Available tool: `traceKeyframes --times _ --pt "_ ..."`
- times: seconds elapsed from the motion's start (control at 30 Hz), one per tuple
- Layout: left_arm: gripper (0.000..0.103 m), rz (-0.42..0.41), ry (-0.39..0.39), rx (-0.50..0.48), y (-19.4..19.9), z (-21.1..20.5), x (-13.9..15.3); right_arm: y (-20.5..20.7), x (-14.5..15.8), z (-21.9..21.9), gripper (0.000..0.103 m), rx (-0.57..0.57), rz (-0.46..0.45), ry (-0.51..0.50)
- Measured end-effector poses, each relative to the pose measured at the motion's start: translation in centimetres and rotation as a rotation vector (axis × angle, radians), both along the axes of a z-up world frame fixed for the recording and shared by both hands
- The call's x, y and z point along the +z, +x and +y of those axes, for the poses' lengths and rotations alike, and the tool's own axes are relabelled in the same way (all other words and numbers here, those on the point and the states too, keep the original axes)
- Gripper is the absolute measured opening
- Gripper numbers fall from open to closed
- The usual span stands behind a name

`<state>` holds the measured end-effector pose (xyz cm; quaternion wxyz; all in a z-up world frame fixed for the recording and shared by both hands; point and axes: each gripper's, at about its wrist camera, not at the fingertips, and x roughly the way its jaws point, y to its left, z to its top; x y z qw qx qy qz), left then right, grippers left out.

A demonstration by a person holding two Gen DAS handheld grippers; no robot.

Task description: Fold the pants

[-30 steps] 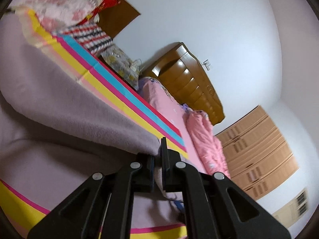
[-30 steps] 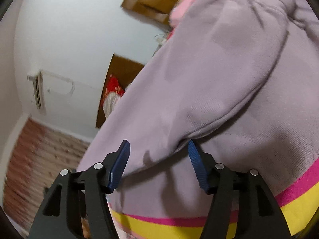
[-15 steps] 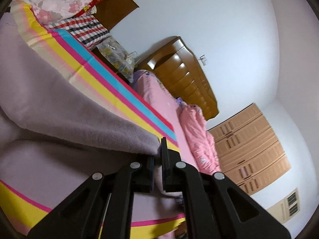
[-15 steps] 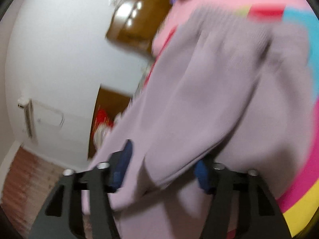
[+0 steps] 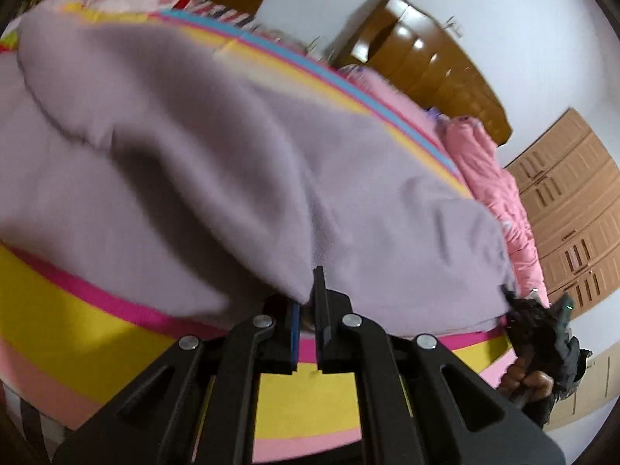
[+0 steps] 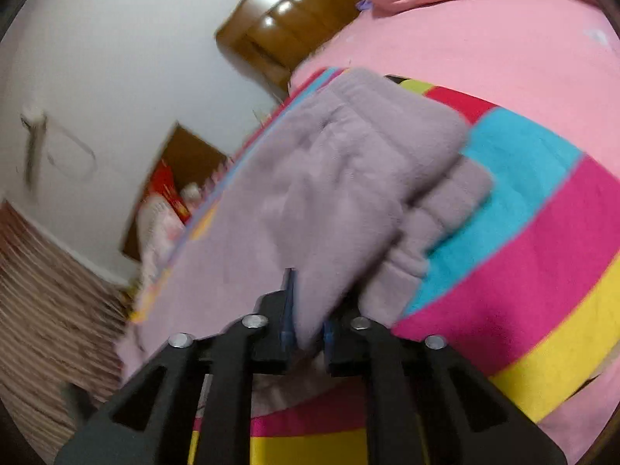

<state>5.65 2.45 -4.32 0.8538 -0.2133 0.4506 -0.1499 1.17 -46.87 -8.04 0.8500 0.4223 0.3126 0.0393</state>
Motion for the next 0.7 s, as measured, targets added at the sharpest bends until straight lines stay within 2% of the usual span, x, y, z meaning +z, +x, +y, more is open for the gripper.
traceKeyframes --times 0.07,0.13,0.2,0.27,0.33,0.37,0.4,0.47,0.5,0.57,0.7 --pt "0.011 -0.013 0.000 0.006 -0.1 0.2 0.1 -0.4 0.0 -0.5 0.016 -0.008 -0.011 0.028" --pt "0.019 -0.023 0.014 0.032 -0.2 0.5 0.5 -1.0 0.0 -1.0 0.021 -0.016 -0.013 0.044" --pt "0.050 -0.038 0.018 0.073 -0.3 1.1 0.8 -1.8 -0.5 -1.6 0.028 -0.042 -0.027 0.075" --pt "0.055 -0.048 0.001 0.108 -0.5 1.8 0.9 -2.0 -0.9 -1.9 0.027 -0.049 -0.044 0.102" --pt "0.052 -0.049 0.005 0.115 -0.2 2.3 0.8 -2.0 -0.9 -1.5 0.027 -0.045 -0.039 0.069" --pt "0.047 -0.054 0.014 0.115 -0.1 2.4 0.9 -1.7 -0.5 -1.0 0.027 -0.045 -0.036 0.040" --pt "0.035 -0.060 0.029 0.114 -0.1 2.4 0.9 -1.6 -0.4 -0.7 0.026 -0.048 -0.034 0.021" --pt "0.019 -0.062 0.023 0.093 0.0 2.1 0.7 -1.4 -0.1 -0.1 0.024 -0.059 -0.035 0.003" --pt "0.015 -0.067 0.022 0.094 -0.1 2.2 0.6 -1.4 -0.2 0.0 0.018 -0.065 -0.031 0.001" --pt "0.009 -0.087 0.037 0.088 -0.2 2.0 0.7 -1.3 0.0 0.5 0.014 -0.074 -0.032 0.000" --pt "0.006 -0.147 0.027 0.082 0.1 2.3 2.4 -1.5 1.6 1.1 0.011 -0.082 -0.069 0.017"
